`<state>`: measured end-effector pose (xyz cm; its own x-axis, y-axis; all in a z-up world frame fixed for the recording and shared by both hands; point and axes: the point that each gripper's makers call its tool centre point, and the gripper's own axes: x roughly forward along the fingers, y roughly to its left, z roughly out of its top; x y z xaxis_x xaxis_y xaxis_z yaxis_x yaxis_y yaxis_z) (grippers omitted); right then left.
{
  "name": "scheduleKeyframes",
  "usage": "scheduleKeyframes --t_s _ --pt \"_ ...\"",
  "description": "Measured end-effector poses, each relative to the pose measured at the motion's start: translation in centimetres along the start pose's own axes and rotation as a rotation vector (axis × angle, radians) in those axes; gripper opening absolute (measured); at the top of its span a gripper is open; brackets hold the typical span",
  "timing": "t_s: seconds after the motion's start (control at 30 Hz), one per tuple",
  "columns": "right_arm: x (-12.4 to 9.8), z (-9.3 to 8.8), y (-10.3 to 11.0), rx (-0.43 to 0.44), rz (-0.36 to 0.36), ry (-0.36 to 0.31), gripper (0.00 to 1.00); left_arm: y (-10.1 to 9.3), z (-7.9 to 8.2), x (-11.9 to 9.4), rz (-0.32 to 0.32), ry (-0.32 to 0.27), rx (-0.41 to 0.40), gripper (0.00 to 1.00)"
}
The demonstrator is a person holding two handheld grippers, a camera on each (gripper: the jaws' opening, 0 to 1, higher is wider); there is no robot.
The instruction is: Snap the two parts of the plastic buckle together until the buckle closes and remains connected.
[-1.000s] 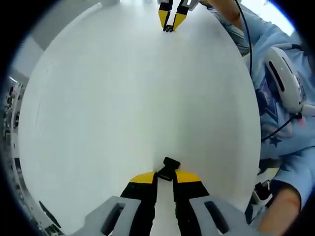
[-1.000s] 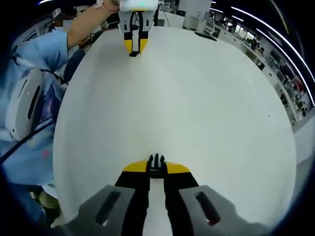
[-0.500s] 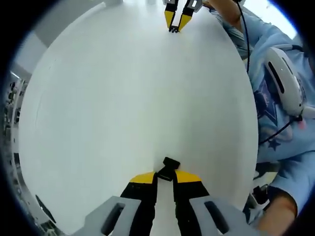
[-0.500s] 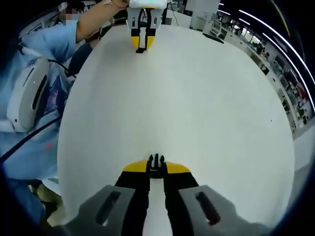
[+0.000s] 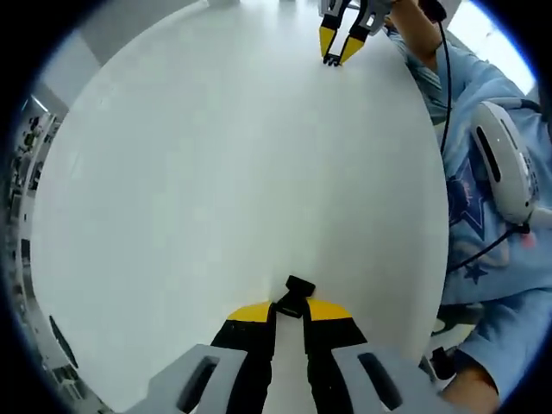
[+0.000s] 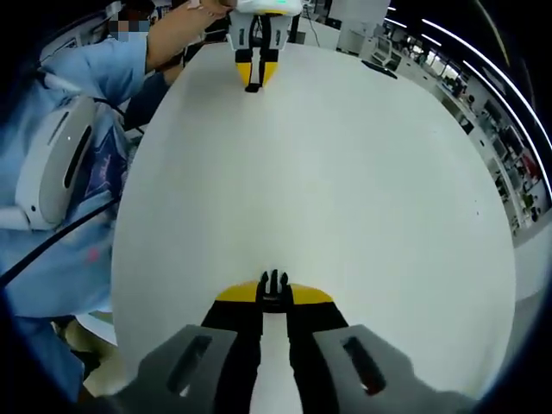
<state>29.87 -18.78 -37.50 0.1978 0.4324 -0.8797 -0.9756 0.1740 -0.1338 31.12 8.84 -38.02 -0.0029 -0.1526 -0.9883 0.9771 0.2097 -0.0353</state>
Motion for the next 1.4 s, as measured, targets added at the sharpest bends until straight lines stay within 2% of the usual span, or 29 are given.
scheduleKeyframes --t_s 0.6,0.93,1.0,1.4 --pt "-0.2 -0.1 1.2 0.032 0.005 0.011 0.1 -1.3 -0.2 0.1 -0.022 -0.025 -0.044 0.11" --pt "-0.2 -0.2 1.2 0.043 0.011 -0.007 0.12 -1.6 -0.4 0.0 -0.029 -0.061 0.092 0.14" --pt "-0.2 -0.2 1.1 0.041 0.009 -0.007 0.13 -1.3 -0.1 0.0 -0.01 -0.077 0.127 0.17" --pt "-0.3 -0.2 1.3 0.023 0.014 -0.017 0.12 -1.4 -0.4 0.0 -0.026 -0.058 0.171 0.15"
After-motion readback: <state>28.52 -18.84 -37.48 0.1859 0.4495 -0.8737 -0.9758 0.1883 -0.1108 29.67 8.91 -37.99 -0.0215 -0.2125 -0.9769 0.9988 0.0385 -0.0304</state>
